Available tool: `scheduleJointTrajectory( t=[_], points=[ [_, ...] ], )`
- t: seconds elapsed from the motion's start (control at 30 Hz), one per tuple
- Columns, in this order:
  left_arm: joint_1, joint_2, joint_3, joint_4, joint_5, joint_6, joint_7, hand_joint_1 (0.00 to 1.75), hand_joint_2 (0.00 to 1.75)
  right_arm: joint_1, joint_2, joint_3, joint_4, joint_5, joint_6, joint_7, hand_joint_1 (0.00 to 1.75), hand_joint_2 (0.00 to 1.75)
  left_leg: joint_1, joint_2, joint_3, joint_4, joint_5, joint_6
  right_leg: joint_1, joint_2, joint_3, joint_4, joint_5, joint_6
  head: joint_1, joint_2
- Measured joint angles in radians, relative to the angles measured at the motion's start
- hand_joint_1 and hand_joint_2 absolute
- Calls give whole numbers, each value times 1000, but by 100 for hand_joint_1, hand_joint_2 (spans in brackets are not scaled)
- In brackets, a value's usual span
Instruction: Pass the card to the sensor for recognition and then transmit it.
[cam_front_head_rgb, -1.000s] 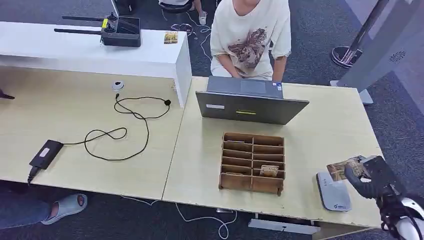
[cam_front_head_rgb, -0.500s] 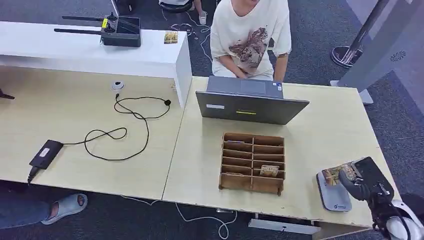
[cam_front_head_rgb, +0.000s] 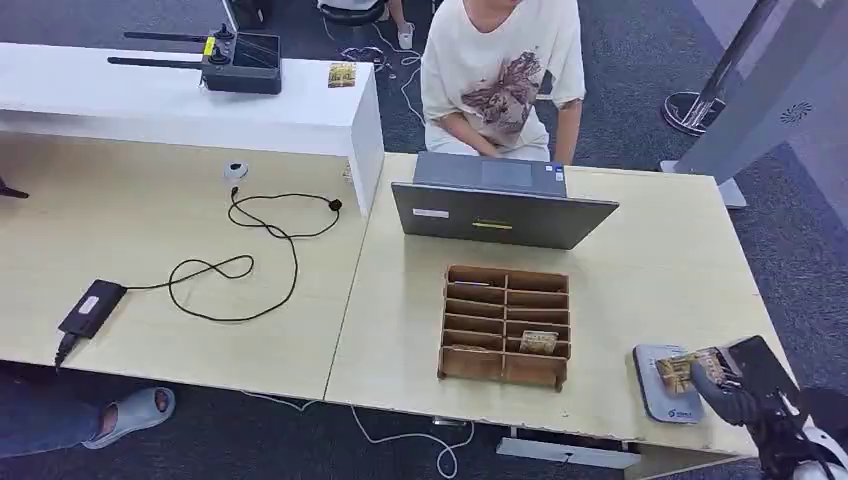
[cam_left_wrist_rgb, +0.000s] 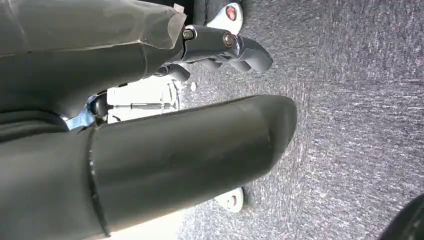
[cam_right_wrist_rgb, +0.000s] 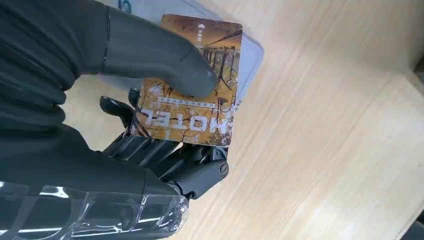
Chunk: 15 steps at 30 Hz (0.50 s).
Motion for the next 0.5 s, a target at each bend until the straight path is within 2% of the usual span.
scheduleJointTrajectory(
  t=[0.27,0.5],
  points=[
    [0,3,0,0,0,-2,0,0,0,43,0,-43,-39,11,29,11,175,175,0,0,0,0,0,0,0,0,0,0,0,0,0,0],
    [0,4,0,0,0,-2,-4,0,0,49,7,-48,-44,27,37,15,175,175,0,0,0,0,0,0,0,0,0,0,0,0,0,0]
  ],
)
